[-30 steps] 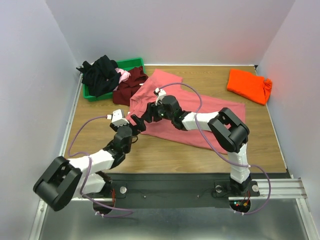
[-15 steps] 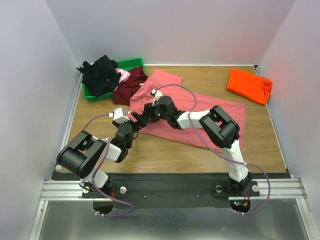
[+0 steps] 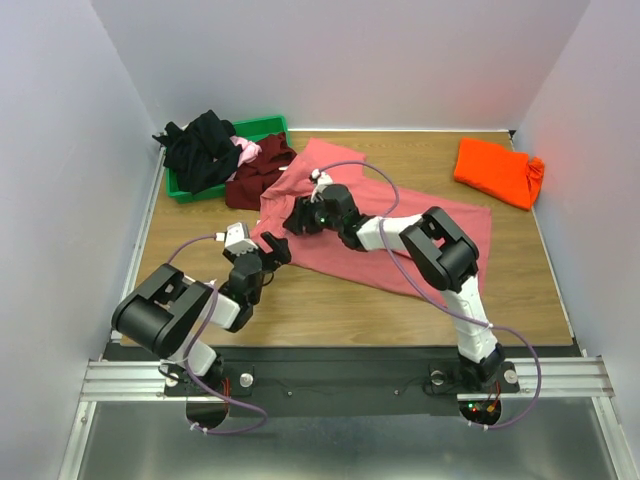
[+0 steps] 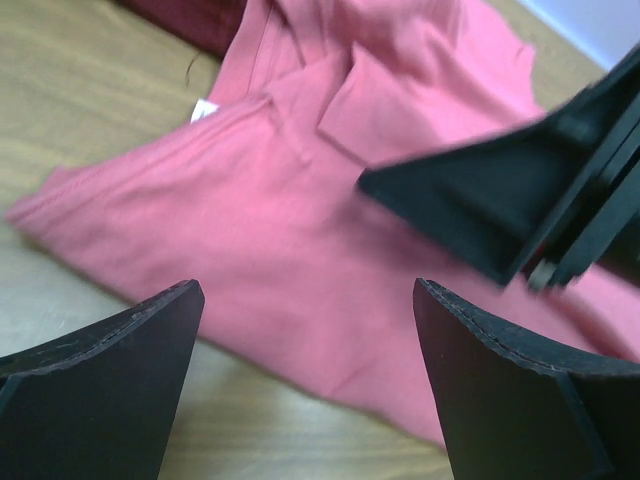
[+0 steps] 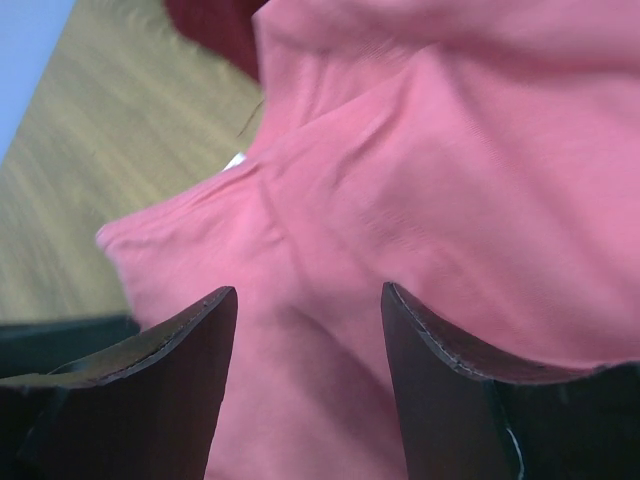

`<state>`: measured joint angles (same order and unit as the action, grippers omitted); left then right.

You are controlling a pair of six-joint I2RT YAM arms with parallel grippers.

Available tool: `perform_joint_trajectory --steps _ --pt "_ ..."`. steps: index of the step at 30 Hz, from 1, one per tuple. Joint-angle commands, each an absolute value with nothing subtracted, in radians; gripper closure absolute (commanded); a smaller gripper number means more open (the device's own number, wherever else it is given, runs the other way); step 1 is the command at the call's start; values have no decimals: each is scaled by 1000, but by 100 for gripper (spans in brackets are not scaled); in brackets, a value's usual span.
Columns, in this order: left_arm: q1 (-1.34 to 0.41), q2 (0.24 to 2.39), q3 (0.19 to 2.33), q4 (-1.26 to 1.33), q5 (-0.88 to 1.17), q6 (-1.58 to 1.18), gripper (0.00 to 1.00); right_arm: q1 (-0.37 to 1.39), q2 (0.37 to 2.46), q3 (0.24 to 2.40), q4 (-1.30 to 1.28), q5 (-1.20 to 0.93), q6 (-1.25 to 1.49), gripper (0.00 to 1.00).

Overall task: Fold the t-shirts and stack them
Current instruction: Fold the tshirt

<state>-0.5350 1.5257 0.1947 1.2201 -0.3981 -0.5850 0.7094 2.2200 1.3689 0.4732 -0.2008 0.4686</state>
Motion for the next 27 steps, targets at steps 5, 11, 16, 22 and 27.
perform_joint_trajectory --steps 5,11,16,22,27 --pt "-540 1436 158 1183 -385 -592 2 611 2261 1460 557 -166 500 34" --pt "-540 1431 150 1180 -376 -597 2 577 2272 1519 564 -123 482 34" --pt "-541 1416 138 1178 -370 -603 2 558 2238 1517 565 -54 456 35" --pt "-541 1408 140 1177 -365 -597 2 558 2108 1382 580 -45 422 34" --pt "-552 1349 166 1117 -386 -560 2 558 1889 1124 580 43 414 34"
